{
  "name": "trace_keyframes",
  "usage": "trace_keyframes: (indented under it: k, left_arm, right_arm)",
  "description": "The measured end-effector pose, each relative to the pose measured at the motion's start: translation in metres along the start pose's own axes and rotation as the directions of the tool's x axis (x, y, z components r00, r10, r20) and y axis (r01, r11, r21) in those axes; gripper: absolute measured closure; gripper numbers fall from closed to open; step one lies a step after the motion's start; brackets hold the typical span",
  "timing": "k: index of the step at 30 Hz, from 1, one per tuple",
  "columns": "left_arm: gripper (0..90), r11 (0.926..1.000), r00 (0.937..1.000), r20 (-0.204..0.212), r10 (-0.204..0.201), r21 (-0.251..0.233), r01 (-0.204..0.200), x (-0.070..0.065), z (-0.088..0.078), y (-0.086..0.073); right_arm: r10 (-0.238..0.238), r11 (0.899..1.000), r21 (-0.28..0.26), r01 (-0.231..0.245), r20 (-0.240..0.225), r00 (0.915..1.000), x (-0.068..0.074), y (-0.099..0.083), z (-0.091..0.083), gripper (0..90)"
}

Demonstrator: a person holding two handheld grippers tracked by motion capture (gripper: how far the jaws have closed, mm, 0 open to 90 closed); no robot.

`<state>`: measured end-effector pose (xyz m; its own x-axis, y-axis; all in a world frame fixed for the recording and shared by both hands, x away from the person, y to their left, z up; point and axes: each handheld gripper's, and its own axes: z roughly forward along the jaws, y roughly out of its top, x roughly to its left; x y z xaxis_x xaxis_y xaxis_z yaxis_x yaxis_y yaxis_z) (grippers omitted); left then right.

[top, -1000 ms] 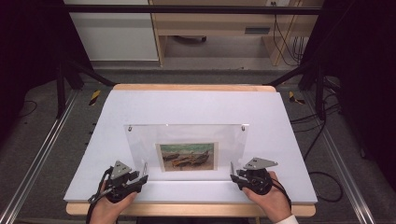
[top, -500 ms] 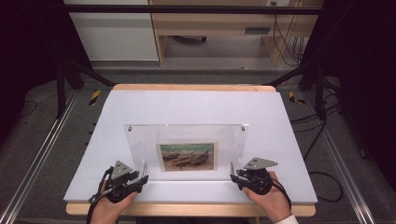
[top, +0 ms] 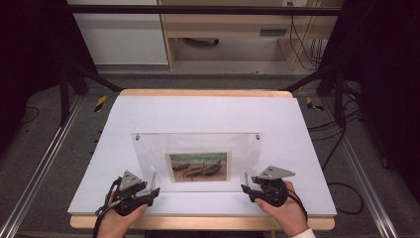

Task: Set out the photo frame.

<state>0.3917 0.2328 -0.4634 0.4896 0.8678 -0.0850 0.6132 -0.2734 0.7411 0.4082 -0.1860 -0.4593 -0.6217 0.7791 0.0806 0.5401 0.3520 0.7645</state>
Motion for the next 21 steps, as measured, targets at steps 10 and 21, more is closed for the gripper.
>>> trace_keyframes:
  k: [10,21]
  left_arm:
    - [24.1,0.9989,0.9992,-0.032,0.024,-0.038,-0.026,-0.003,-0.003,0.005]
    - [9.0,0.9936,0.9995,-0.025,0.017,-0.111,-0.020,-0.004,-0.011,0.011]
  right_arm:
    - [-0.001,0.999,-0.034,0.002,0.024,0.9997,-0.003,0.005,-0.001,23.2]
    - [0.010,0.989,-0.149,-0.007,0.021,0.9997,-0.011,0.010,-0.020,14.1]
